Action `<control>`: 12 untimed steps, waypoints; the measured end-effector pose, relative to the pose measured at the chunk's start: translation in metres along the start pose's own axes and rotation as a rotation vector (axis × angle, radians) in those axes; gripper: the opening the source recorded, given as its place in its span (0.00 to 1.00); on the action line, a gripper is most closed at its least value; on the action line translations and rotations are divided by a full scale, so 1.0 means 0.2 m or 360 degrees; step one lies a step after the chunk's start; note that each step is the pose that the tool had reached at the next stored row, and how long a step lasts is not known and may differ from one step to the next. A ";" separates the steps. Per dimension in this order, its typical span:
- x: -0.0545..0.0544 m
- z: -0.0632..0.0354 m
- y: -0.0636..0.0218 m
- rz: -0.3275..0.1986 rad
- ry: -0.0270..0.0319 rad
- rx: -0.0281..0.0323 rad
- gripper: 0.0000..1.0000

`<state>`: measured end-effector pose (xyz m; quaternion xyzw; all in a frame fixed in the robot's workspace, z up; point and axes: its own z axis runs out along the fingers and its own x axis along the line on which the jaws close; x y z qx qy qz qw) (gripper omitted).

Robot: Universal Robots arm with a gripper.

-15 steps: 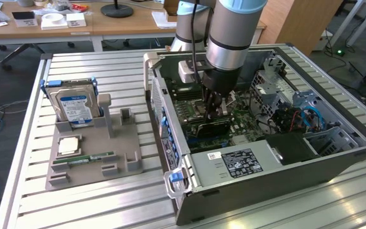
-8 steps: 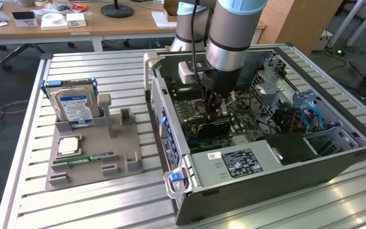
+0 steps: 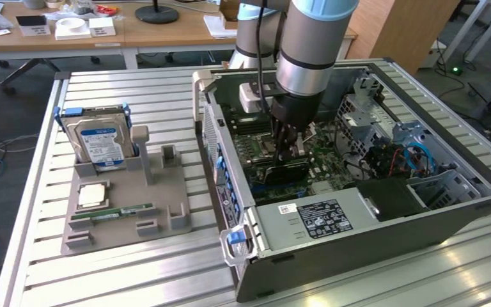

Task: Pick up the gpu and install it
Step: 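Press down on the gpu until it lock into place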

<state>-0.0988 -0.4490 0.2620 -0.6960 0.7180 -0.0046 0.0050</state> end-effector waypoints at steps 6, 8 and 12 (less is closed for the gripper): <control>0.00 0.001 0.000 0.0000 -0.00007 0.00003 0.11; 0.00 0.003 0.003 0.0000 -0.00003 0.00005 0.11; 0.00 0.004 0.005 0.0000 -0.00006 0.00002 0.11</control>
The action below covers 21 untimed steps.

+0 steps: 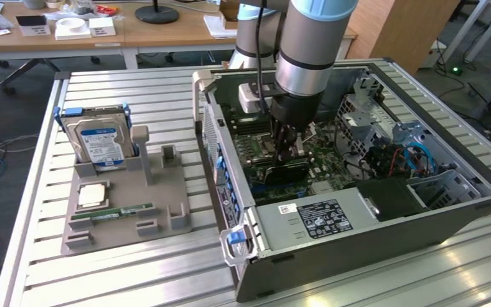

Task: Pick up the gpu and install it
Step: 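Press down on the gpu until it lock into place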

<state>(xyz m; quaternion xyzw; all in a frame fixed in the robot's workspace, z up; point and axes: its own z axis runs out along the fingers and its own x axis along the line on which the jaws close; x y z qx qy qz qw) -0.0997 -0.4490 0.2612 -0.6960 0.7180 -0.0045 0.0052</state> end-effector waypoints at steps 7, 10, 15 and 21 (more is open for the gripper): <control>0.00 0.004 0.001 0.0000 0.00002 0.00000 0.11; 0.00 0.006 0.001 0.0000 0.00009 -0.00002 0.11; 0.00 0.009 0.001 0.0000 0.00004 0.00000 0.11; 0.00 0.013 0.001 0.0000 0.00001 0.00000 0.11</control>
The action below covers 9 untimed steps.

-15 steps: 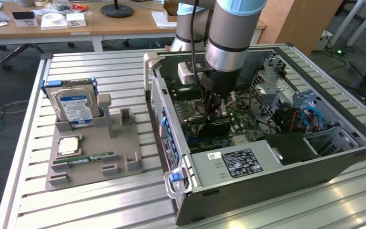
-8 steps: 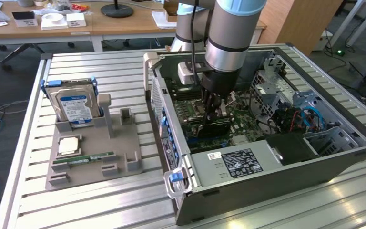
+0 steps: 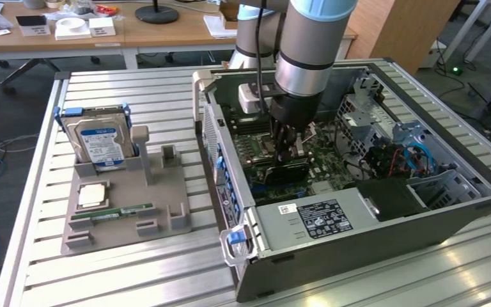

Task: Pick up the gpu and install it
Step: 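Press down on the gpu until it lock into place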

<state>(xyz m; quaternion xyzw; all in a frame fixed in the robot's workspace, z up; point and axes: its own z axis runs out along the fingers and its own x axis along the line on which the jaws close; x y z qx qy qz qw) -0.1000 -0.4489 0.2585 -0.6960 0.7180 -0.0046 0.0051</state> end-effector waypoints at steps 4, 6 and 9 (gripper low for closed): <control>0.00 0.000 0.000 0.0000 -0.00002 0.00001 0.11; 0.00 0.000 0.001 0.0000 -0.00001 0.00001 0.11; 0.00 0.000 0.002 0.0000 -0.00001 0.00002 0.11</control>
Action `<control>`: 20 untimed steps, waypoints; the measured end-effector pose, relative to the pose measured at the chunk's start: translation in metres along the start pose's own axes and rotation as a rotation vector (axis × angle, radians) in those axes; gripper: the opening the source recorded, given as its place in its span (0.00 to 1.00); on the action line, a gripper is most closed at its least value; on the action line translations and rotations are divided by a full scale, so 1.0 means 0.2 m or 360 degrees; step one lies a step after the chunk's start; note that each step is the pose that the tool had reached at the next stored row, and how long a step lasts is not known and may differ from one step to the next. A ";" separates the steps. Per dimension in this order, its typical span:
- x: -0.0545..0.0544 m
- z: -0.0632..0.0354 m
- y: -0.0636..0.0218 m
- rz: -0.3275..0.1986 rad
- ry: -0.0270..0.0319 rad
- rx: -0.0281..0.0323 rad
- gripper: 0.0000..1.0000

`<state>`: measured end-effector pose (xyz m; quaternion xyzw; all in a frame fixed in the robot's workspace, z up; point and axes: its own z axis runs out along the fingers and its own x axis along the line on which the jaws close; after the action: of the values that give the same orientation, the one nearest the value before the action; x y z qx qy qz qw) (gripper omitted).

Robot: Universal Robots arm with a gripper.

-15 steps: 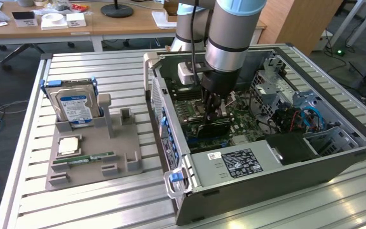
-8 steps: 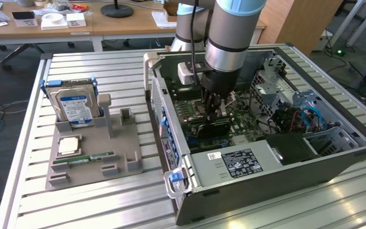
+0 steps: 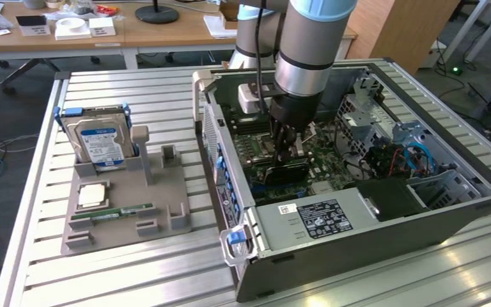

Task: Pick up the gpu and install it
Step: 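Press down on the gpu until it lock into place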

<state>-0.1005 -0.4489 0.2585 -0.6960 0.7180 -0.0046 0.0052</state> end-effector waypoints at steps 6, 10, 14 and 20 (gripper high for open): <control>0.00 0.000 0.001 0.0000 0.00001 -0.00002 0.11; 0.00 -0.001 0.000 0.0000 -0.00001 -0.00002 0.11; 0.00 -0.012 0.000 0.0000 -0.00032 0.00013 0.11; 0.00 -0.051 -0.004 0.0000 -0.00001 0.00000 0.11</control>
<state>-0.0997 -0.4489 0.2687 -0.6960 0.7180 -0.0046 0.0052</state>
